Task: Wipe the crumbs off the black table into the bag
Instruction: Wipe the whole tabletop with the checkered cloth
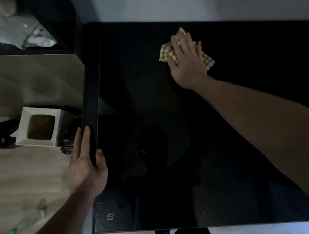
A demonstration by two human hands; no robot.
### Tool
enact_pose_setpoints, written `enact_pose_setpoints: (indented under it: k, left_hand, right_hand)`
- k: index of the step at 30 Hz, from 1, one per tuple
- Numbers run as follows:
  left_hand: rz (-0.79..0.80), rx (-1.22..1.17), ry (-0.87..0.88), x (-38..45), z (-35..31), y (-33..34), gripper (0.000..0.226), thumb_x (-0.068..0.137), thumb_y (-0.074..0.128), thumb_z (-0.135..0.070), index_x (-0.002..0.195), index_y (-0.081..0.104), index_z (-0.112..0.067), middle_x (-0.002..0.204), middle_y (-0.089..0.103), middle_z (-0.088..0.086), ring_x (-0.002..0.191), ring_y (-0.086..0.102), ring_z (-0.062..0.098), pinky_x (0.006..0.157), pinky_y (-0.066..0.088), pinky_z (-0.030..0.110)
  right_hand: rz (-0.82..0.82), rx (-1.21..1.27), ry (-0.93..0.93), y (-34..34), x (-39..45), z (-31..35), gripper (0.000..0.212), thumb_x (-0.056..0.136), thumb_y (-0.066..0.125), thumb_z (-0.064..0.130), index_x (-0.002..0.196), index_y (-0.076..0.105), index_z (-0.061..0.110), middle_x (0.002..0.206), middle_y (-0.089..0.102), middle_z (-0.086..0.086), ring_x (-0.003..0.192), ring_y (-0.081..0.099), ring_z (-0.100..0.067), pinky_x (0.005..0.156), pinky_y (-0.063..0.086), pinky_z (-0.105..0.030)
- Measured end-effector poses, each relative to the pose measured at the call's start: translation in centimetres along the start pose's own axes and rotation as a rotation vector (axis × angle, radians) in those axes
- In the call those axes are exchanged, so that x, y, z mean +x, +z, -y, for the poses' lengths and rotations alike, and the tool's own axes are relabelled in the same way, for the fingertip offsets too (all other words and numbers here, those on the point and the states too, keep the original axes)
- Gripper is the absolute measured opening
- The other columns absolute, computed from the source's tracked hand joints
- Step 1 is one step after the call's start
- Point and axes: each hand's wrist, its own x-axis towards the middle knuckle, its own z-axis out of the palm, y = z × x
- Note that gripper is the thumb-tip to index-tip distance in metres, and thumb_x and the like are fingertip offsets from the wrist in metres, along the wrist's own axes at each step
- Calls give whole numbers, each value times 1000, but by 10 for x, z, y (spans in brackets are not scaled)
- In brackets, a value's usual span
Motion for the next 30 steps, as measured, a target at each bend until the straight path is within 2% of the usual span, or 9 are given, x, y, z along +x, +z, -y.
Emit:
enact_pose_setpoints:
  k: [4,7,9,13,17,19,24,27,30]
  left_hand:
    - [10,-24,-14,0,-1,-2,71,100,48,-28,159,11,-40,168,8,-13,149,31,25,108,43,49]
    - [12,-31,-14,-1,-2,-3,71,100,48,-30,159,10,-40,168,8,-13,149,30,24,109,43,49]
    - [15,-28,-26,-1,-3,-3,71,100,47,-31,159,9,-40,168,7,-14,150,29,24,110,42,49]
    - [5,-32,-11,1,-4,-2,71,99,48,-29,160,12,-38,168,8,-13,150,29,23,110,41,46]
    - [-9,-29,3,1,-1,0,71,99,50,-25,160,15,-35,168,11,-9,149,30,23,109,41,44]
    - [-3,-33,5,1,0,0,72,99,51,-24,160,15,-34,168,12,-8,149,31,25,108,42,45]
    - [2,-8,6,0,0,0,69,98,45,-32,160,13,-36,168,11,-9,146,36,29,103,47,50]
    - [8,-6,-13,0,-2,-2,70,99,46,-31,159,11,-39,168,9,-12,146,35,28,104,47,49]
    - [13,-20,-15,-2,-3,-3,71,100,47,-31,159,9,-41,168,8,-14,149,31,25,109,43,47]
  right_hand:
    - [-23,8,126,2,-89,-15,72,102,23,46,167,10,20,176,-2,-5,162,0,-26,130,2,-56]
    - [-3,-22,170,5,-138,-29,70,105,29,42,167,6,22,176,-7,-2,162,-4,-24,130,0,-53]
    - [-2,-10,217,3,-128,-37,69,106,33,40,167,6,22,176,-7,-2,162,-6,-23,130,-3,-52]
    - [-74,29,368,-9,-49,-47,71,106,35,41,167,10,16,176,-1,-10,162,-2,-29,129,-2,-56]
    - [-61,31,412,-8,15,-23,75,105,32,47,166,9,9,174,-2,-17,162,-4,-33,129,-3,-56]
    - [-52,9,326,-1,23,8,76,105,31,49,166,11,8,174,-1,-19,162,-3,-34,129,0,-55]
    - [58,5,-190,16,-22,79,71,106,27,48,166,17,11,175,4,-11,162,0,-26,130,1,-53]
    - [140,34,-368,21,-81,72,65,110,20,46,167,13,16,176,0,-3,162,-6,-18,130,1,-51]
    - [204,-4,-436,26,-164,53,64,110,22,43,167,10,16,176,-5,-3,162,-12,-18,130,3,-53]
